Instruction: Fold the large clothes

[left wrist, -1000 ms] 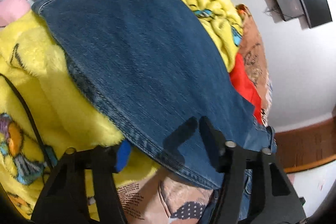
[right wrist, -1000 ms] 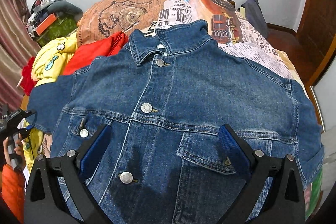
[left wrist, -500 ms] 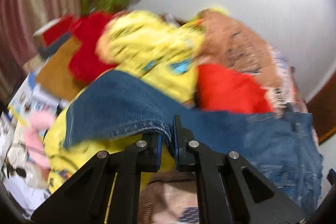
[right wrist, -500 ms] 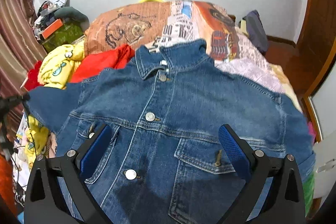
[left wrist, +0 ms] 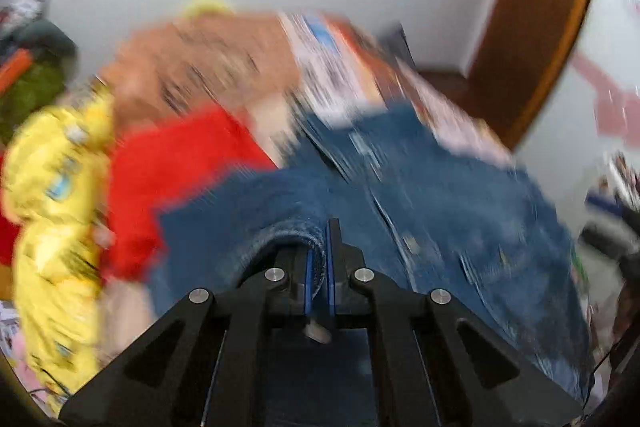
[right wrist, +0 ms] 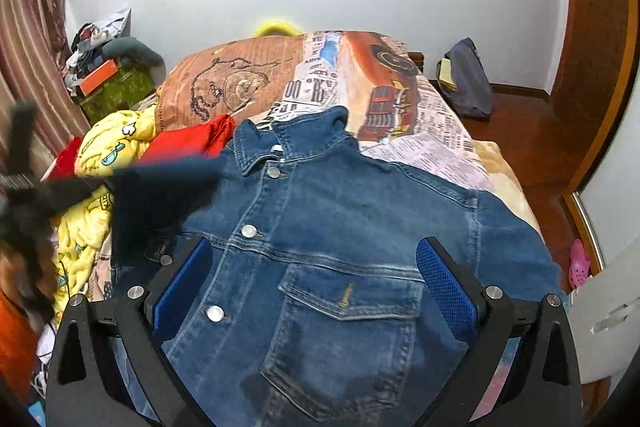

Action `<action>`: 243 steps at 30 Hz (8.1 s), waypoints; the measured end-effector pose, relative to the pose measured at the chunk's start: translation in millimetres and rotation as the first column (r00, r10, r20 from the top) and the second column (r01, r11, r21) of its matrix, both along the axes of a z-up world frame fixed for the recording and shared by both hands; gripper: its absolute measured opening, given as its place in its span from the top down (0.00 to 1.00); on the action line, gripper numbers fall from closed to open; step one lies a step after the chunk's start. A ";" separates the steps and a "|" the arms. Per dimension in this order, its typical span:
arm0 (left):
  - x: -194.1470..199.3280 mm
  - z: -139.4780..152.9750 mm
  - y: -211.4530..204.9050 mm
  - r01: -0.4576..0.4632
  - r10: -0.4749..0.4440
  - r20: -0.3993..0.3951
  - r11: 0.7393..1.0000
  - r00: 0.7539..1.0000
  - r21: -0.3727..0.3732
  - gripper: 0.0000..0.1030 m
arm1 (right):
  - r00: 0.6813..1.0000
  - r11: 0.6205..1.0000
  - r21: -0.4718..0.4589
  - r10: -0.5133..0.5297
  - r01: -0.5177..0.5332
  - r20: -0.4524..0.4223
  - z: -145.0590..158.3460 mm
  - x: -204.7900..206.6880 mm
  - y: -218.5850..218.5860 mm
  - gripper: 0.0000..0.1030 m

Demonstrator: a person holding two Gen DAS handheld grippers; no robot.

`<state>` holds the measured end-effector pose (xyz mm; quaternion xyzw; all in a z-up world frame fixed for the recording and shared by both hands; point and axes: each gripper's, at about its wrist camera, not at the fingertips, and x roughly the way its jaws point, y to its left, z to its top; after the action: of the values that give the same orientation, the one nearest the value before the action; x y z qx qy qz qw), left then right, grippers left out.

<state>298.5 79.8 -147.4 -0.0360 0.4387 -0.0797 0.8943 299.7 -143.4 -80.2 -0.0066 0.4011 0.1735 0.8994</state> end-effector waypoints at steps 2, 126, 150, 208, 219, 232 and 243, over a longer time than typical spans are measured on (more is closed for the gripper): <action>1.2 -29.9 -18.7 0.040 -0.041 -0.092 0.999 0.995 -0.017 0.96 | 1.000 1.000 0.005 -0.005 0.005 0.002 -0.5 -3.4 -8.1 0.02; 9.0 -55.9 -30.8 -0.107 0.120 -0.139 0.989 0.983 0.101 0.32 | 0.617 0.632 0.204 -0.546 0.747 -0.567 -171.6 68.1 -326.8 0.59; -49.9 -7.5 -16.2 -0.082 0.082 -0.006 0.995 0.997 0.063 0.32 | 1.000 0.942 0.336 -0.029 0.024 0.012 62.8 40.3 -102.6 0.88; 107.0 -70.8 -271.4 0.427 -0.384 -0.222 0.884 0.896 0.193 0.73 | 0.961 1.000 -0.015 -0.016 0.012 -0.275 -97.7 38.0 -125.8 0.54; 98.9 31.3 -184.5 0.260 -0.262 0.016 0.964 0.965 0.061 0.91 | 0.964 0.999 0.046 -0.015 0.028 -0.265 -77.3 42.8 -127.1 0.54; 36.2 71.7 -43.9 0.050 -0.048 0.205 0.999 0.978 -0.004 0.90 | 0.971 0.992 -0.118 0.023 -0.053 -0.237 -79.5 46.2 -68.7 0.52; 8.7 -47.6 34.6 -0.107 0.100 -0.091 0.992 0.991 -0.073 0.89 | 0.974 0.969 -0.235 0.017 -0.071 -0.225 -85.1 46.6 -53.5 0.49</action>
<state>307.2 114.4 -195.0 -0.0967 0.4716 -0.0485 0.8752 346.4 -197.0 -165.3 -0.1054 0.5166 0.1432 0.8376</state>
